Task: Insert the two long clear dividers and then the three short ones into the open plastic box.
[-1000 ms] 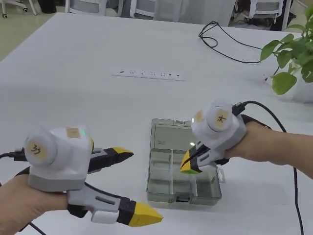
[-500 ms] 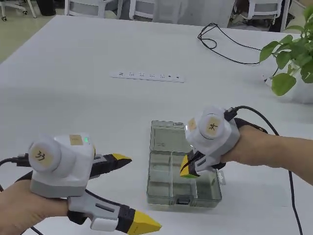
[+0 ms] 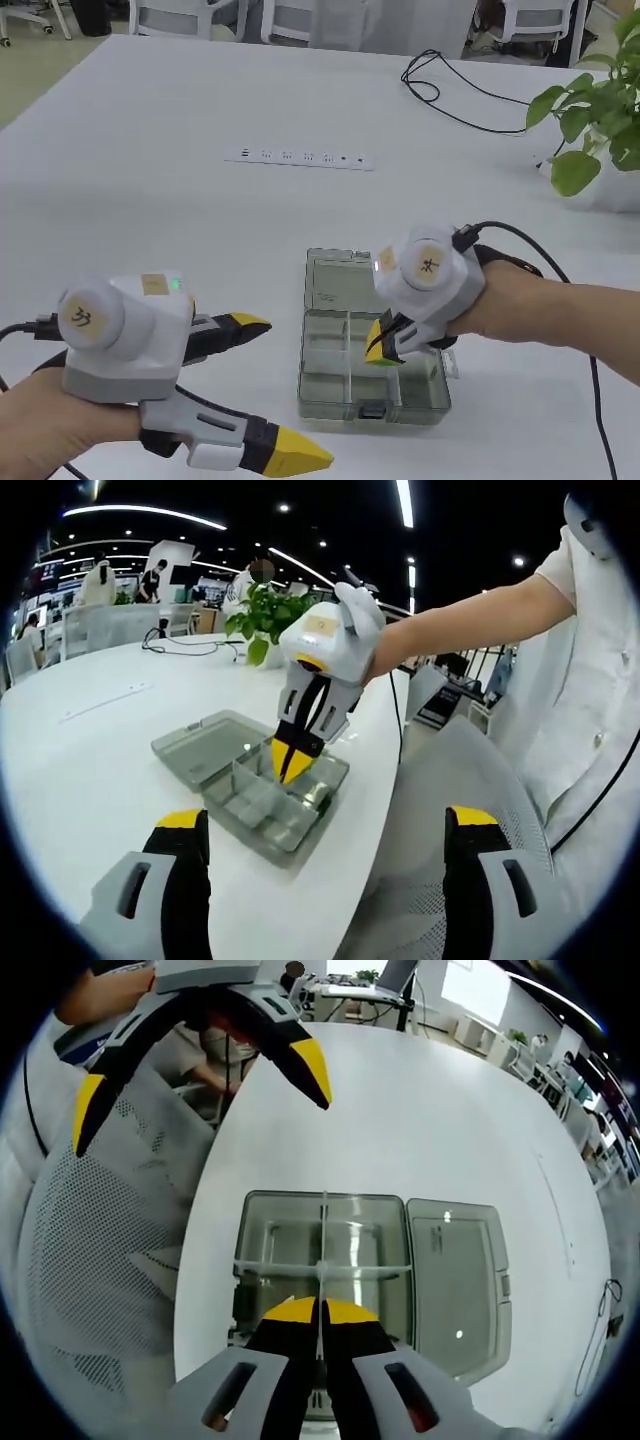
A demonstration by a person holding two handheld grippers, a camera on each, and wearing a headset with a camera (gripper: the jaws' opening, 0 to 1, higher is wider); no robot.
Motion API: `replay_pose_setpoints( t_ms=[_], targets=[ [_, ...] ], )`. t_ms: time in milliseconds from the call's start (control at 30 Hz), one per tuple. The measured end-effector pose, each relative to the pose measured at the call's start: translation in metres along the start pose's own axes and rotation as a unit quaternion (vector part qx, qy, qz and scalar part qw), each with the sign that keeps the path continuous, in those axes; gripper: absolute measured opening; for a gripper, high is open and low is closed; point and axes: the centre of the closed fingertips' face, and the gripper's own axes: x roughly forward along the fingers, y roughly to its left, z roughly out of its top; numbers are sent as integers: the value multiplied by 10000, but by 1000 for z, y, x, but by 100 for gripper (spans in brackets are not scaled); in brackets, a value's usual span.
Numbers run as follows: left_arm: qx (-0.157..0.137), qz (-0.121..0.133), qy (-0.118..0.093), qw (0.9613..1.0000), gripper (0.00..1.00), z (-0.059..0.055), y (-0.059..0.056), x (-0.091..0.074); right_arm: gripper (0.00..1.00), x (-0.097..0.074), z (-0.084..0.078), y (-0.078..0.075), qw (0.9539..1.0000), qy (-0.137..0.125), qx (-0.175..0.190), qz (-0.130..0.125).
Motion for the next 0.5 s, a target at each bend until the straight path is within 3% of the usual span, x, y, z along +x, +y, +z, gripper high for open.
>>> replay_pose_setpoints(
  t_ms=[333,500],
  targets=[
    [-18,33,-34,10000,100,1,-1,-3,8,-6,1,-2,9995,-157,238,-109],
    [-23,49,-17,10000,100,0,-1,-4,14,-20,6,-5,9976,-443,476,-234]
  ],
)
